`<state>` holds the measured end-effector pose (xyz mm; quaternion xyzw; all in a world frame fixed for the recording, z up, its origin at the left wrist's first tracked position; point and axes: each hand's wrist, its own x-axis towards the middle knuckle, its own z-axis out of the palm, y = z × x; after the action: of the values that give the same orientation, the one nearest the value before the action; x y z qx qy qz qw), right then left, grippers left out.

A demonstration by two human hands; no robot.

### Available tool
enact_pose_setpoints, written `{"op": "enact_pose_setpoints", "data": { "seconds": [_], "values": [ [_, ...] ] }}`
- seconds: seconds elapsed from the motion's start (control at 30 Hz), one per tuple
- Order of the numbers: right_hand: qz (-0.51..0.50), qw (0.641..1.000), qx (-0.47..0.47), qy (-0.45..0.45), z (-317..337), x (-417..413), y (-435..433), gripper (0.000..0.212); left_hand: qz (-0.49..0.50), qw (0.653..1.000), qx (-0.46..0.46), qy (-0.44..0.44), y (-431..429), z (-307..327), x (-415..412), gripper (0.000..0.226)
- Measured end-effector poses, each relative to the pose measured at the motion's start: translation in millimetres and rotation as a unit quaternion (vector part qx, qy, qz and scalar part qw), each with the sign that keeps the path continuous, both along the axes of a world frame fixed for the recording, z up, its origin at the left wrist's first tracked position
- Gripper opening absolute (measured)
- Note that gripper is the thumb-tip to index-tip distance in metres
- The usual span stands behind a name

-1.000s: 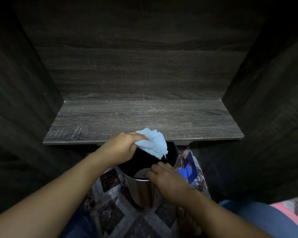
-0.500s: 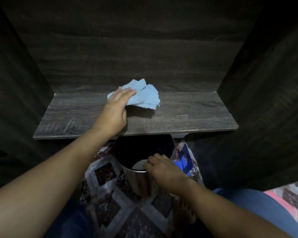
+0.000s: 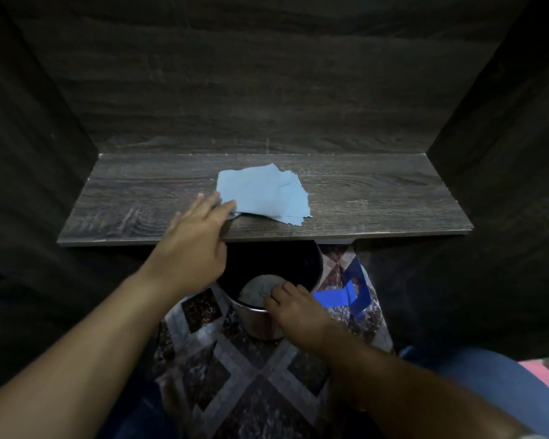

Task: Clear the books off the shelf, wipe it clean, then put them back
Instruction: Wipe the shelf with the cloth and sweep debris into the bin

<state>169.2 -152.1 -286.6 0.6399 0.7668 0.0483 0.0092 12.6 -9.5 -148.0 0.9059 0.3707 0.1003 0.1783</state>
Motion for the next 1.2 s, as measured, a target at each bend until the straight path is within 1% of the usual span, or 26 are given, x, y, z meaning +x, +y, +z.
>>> {"op": "enact_pose_setpoints", "data": {
  "seconds": [0.07,0.1,0.17,0.23,0.37,0.53,0.6,0.63,0.7,0.77,0.8,0.87,0.93,1.0,1.13,1.2],
  "values": [
    [-0.002,1.000,-0.017,-0.012,-4,-2,4,0.021,0.009,1.000,-0.003,-0.008,-7,-6,-6,0.070],
    [-0.006,1.000,-0.021,-0.011,-7,-3,7,0.023,0.015,1.000,0.001,-0.015,-8,-9,-8,0.070],
    [-0.029,0.999,-0.035,-0.001,-14,-4,11,0.036,0.021,1.000,0.010,-0.015,-6,-16,-10,0.071],
    [-0.040,0.999,-0.037,0.002,-21,-4,14,0.044,0.017,1.000,0.018,-0.013,0,-20,-10,0.070],
    [-0.042,0.997,-0.070,0.008,-33,-2,14,0.042,0.014,0.999,0.033,-0.034,14,-26,-5,0.067],
    [-0.046,0.996,-0.070,0.041,-32,3,15,0.044,0.004,0.998,0.029,-0.058,17,-37,0,0.059],
    [-0.050,0.997,-0.029,0.055,-12,2,15,0.046,0.009,0.997,0.037,-0.072,18,-39,2,0.054],
    [-0.046,0.996,0.011,0.072,3,1,15,0.043,0.012,0.996,0.041,-0.080,19,-39,3,0.052],
    [-0.020,0.986,0.113,0.120,35,-3,17,0.031,0.019,0.994,0.049,-0.091,20,-39,4,0.051],
    [-0.018,0.968,0.201,0.148,69,1,23,0.023,0.023,0.993,0.060,-0.099,22,-40,6,0.050],
    [-0.027,0.960,0.229,0.156,84,6,27,0.020,0.023,0.992,0.067,-0.102,23,-40,7,0.050],
    [-0.053,0.953,0.244,0.170,104,22,40,0.018,0.026,0.991,0.078,-0.103,25,-40,7,0.048],
    [-0.065,0.960,0.220,0.162,115,39,56,0.021,0.033,0.991,0.082,-0.100,27,-40,6,0.048],
    [-0.054,0.974,0.178,0.132,119,55,74,0.030,0.036,0.991,0.086,-0.094,31,-40,4,0.048],
    [-0.027,0.993,0.068,0.095,121,72,106,0.064,0.044,0.992,0.082,-0.083,37,-42,0,0.049],
    [-0.034,0.995,0.015,0.093,116,76,117,0.072,0.049,0.991,0.086,-0.093,38,-41,-1,0.049]
  ]
}}
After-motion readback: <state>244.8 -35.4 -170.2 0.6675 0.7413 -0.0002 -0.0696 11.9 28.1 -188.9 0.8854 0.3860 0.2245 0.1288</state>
